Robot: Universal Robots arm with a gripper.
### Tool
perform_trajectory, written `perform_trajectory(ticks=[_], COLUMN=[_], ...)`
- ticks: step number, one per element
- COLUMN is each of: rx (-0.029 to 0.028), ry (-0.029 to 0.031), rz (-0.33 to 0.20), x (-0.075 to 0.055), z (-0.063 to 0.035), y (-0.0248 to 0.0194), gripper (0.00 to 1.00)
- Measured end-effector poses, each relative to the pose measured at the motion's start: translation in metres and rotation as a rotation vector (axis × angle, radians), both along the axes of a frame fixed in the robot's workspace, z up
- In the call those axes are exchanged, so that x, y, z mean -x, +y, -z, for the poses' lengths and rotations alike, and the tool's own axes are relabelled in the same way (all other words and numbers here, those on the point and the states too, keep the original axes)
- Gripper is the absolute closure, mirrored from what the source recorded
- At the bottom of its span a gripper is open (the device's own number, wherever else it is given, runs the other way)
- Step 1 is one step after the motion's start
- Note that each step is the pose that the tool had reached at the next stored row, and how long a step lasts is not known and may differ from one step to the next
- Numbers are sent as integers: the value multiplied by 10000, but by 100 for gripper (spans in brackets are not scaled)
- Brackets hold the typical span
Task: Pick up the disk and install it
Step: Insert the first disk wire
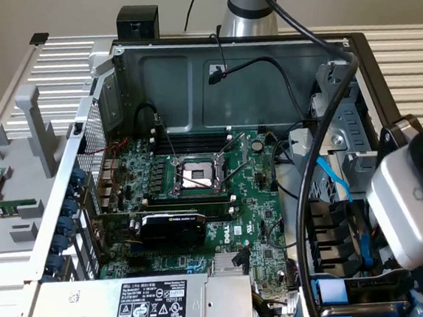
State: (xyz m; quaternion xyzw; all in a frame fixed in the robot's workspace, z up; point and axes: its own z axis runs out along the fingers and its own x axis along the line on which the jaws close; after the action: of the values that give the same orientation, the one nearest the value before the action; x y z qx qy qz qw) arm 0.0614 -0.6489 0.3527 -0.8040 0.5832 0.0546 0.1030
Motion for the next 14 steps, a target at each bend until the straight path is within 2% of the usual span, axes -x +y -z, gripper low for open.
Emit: perform_trajectory(ticks=[3,6,9,11,12,14], rx=[-148,-213,-229,-262,-289,-380], ry=[0,0,0,-1,-1,0], rz=[38,91,172,212,222,232], x=[1,6,21,36,46,67], z=[13,23,29,31,32,33], y=[-19,-29,-31,-32,-32,-32], gripper=[57,57,57,57,57,57])
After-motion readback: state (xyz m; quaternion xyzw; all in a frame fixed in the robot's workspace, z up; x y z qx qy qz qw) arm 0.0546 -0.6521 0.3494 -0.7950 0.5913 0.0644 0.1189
